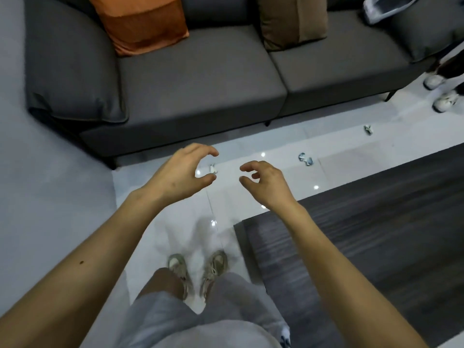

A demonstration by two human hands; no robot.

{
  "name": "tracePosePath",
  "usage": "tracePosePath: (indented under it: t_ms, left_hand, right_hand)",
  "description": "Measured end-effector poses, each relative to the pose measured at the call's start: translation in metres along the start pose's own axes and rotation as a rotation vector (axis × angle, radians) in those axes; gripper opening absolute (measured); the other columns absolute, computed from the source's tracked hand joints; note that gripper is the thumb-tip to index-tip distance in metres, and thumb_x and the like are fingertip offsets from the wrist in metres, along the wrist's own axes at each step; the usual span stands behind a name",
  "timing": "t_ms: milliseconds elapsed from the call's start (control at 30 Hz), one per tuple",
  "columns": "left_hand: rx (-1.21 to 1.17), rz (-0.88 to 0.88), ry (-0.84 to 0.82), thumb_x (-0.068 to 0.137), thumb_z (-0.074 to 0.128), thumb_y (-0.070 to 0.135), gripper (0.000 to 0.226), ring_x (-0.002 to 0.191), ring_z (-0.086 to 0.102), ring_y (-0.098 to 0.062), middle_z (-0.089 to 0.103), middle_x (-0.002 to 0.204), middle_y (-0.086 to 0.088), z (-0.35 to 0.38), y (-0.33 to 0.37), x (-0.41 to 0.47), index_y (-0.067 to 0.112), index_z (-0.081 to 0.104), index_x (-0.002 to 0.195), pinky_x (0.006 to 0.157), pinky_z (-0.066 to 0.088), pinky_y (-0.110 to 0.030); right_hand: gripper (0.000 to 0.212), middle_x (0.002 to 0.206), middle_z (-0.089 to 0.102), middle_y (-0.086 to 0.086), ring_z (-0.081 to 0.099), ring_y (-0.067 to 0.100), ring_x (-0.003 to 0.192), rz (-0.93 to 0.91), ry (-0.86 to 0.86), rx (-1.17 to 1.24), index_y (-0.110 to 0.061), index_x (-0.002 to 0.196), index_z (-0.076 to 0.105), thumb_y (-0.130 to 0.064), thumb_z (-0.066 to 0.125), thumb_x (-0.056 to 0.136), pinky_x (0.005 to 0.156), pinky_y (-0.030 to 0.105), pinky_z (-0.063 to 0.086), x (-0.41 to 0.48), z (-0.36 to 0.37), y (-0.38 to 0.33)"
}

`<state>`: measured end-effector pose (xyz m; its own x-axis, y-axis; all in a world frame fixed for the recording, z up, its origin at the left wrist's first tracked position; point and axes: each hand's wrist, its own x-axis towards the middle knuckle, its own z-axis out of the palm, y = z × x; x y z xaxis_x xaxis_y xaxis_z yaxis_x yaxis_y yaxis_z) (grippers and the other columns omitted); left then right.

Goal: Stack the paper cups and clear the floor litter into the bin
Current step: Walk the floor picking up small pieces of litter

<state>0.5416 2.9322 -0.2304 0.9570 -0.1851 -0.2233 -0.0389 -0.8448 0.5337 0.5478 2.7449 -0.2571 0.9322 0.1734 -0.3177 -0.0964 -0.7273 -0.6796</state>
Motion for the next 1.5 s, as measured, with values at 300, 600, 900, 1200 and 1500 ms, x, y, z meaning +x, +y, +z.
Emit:
tracePosePath:
  t_ms: [300, 600, 900, 1200, 1500]
  left_hand:
    - [0.017, 0.151, -0.201, 0.084, 0.062, 0.028, 0.046, 0.125, 0.042, -0.015, 0.044, 0.138, 0.005, -0.01, -0.049, 0.14, 0.025, 0.046, 0.127, 0.104, 0.036, -0.029]
    - [0.134, 0.303, -0.434, 0.084, 0.062, 0.031, 0.048, 0.127, 0.037, -0.019, 0.042, 0.14, 0.007, 0.039, -0.133, 0.268, 0.029, 0.044, 0.129, 0.101, 0.035, -0.033]
    - [0.121, 0.323, -0.466, 0.078, 0.068, 0.03, 0.048, 0.122, 0.044, -0.02, 0.05, 0.131, 0.006, 0.254, -0.304, 0.387, 0.028, 0.051, 0.123, 0.104, 0.036, -0.035]
    - [0.222, 0.44, -0.541, 0.07, 0.072, 0.043, 0.062, 0.134, 0.02, -0.021, 0.03, 0.145, 0.011, 0.454, -0.45, 0.476, 0.044, 0.044, 0.126, 0.105, 0.026, -0.031]
    - [0.297, 0.571, -0.679, 0.072, 0.068, 0.034, 0.048, 0.124, 0.034, -0.029, 0.035, 0.138, 0.0, 0.544, -0.503, 0.515, 0.036, 0.055, 0.118, 0.102, 0.034, -0.033]
  right_hand:
    - [0.027, 0.123, 0.057, 0.001, 0.056, 0.016, 0.102, 0.217, 0.087, 0.079, -0.018, 0.114, 0.059, -0.023, 0.058, 0.088, 0.083, 0.02, 0.041, 0.101, 0.013, 0.005]
    - [0.028, 0.124, 0.056, 0.0, 0.055, 0.015, 0.102, 0.424, 0.196, 0.169, -0.02, 0.117, 0.057, -0.024, 0.055, 0.089, 0.081, 0.019, 0.039, 0.201, 0.075, 0.038]
    - [0.026, 0.124, 0.056, -0.003, 0.055, 0.012, 0.099, 0.438, 0.229, 0.242, -0.023, 0.114, 0.058, -0.025, 0.056, 0.088, 0.08, 0.017, 0.037, 0.346, 0.249, 0.201]
    - [0.022, 0.12, 0.057, -0.006, 0.053, 0.009, 0.096, 0.474, 0.307, 0.343, -0.023, 0.109, 0.061, -0.022, 0.057, 0.087, 0.084, 0.02, 0.041, 0.441, 0.387, 0.369]
    - [0.021, 0.119, 0.056, -0.007, 0.052, 0.006, 0.092, 0.469, 0.338, 0.337, -0.024, 0.108, 0.061, -0.022, 0.058, 0.087, 0.068, 0.009, 0.038, 0.492, 0.43, 0.431]
